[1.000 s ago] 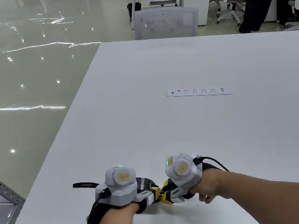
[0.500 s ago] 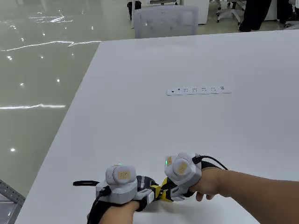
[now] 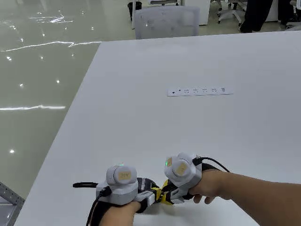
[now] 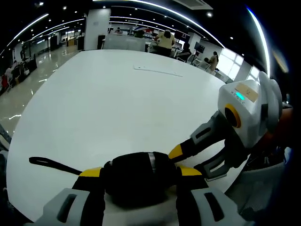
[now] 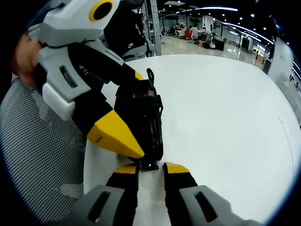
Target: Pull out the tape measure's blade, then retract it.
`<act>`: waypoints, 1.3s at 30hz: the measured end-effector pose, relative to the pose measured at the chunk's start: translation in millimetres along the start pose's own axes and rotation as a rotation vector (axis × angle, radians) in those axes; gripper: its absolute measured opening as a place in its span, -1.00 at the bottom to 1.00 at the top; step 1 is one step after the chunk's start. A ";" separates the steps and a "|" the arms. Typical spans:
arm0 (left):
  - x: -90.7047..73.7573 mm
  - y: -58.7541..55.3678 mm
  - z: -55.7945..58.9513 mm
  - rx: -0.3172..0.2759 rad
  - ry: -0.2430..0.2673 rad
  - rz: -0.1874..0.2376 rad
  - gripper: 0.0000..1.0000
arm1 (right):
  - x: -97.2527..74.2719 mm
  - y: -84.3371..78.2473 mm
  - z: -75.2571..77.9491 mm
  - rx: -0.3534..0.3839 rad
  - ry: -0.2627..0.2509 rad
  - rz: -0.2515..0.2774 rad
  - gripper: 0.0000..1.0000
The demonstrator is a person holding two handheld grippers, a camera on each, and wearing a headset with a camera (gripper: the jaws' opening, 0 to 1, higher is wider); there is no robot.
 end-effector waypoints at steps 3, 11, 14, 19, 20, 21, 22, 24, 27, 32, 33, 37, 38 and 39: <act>-2.9 1.4 -3.1 -0.007 -0.017 -0.008 0.20 | -2.4 -0.8 3.1 0.022 -0.024 0.003 -0.42; -17.0 24.8 -8.1 0.096 -0.142 0.049 0.92 | -24.5 -8.8 8.2 0.111 -0.060 0.026 -0.09; -25.3 32.2 9.0 0.152 -0.320 0.108 1.00 | -39.4 -16.1 10.6 0.138 -0.089 0.039 0.04; -41.6 30.2 -5.4 0.198 -0.308 0.119 1.00 | -72.1 -20.8 19.9 0.223 -0.161 0.116 0.15; -43.6 28.0 -8.4 0.210 -0.305 0.108 1.00 | -78.3 -22.9 20.8 0.232 -0.172 0.125 0.16; -45.8 27.5 -11.9 0.213 -0.300 0.113 1.00 | -85.2 -26.4 21.9 0.240 -0.184 0.131 0.18; -48.0 27.6 -16.4 0.207 -0.291 0.118 1.00 | -92.2 -30.6 22.4 0.242 -0.195 0.131 0.19; -53.5 28.0 -21.7 0.203 -0.295 0.132 1.00 | -105.5 -38.9 24.9 0.255 -0.226 0.140 0.24; -65.7 36.8 -18.0 0.201 -0.340 0.205 1.00 | -121.7 -52.5 25.1 0.298 -0.247 0.146 0.35; -76.0 37.0 -26.2 0.235 -0.330 0.193 1.00 | -151.3 -72.2 24.1 0.323 -0.295 0.160 0.49; -77.9 37.5 -27.4 0.236 -0.330 0.193 1.00 | -156.4 -75.0 24.4 0.327 -0.305 0.162 0.51; -84.5 37.9 -34.8 0.259 -0.319 0.195 1.00 | -181.1 -90.0 23.7 0.339 -0.345 0.186 0.57; -85.5 37.4 -36.2 0.269 -0.315 0.195 1.00 | -185.3 -94.1 23.4 0.341 -0.355 0.187 0.60; -87.5 37.5 -36.5 0.274 -0.317 0.200 1.00 | -190.9 -100.1 22.7 0.345 -0.369 0.185 0.62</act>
Point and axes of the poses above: the centre of the closed fingertips' face, and the gripper's own axes: x roughly forward along the fingers, z roughly to its right, y roughly out of its top, the point moved 3 cm from there along -x, roughly backward along the fingers, and after that the axes turned 9 degrees about -y, right-handed, at the moved point
